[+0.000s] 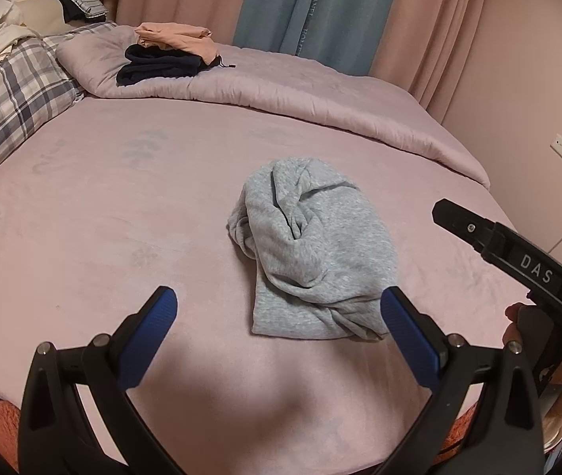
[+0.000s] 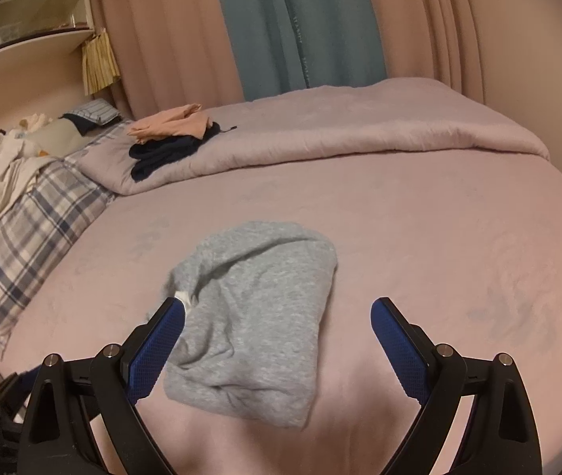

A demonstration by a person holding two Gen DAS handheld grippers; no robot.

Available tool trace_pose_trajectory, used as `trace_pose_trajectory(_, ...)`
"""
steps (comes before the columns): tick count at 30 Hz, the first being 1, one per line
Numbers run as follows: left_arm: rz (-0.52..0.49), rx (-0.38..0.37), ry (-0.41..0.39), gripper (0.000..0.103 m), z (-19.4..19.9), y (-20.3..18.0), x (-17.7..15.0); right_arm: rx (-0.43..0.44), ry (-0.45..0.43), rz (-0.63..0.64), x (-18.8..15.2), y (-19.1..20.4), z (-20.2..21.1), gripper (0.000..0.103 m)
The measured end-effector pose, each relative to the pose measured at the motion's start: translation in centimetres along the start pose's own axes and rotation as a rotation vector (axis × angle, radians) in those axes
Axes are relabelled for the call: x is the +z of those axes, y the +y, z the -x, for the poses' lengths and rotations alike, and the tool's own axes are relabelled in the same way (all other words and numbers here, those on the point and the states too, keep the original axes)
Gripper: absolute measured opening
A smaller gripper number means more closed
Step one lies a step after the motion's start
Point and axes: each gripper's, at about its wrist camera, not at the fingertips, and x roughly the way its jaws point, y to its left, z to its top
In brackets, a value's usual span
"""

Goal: Fold small clothes

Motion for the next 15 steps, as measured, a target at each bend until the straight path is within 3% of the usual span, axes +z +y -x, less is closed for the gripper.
trace_pose_trajectory(15,-0.013,0.016,-0.020,0.103,0.71,-0.13,0.17,-0.009,0.005,0.003,-0.02,-0.03,-0.12,0.094)
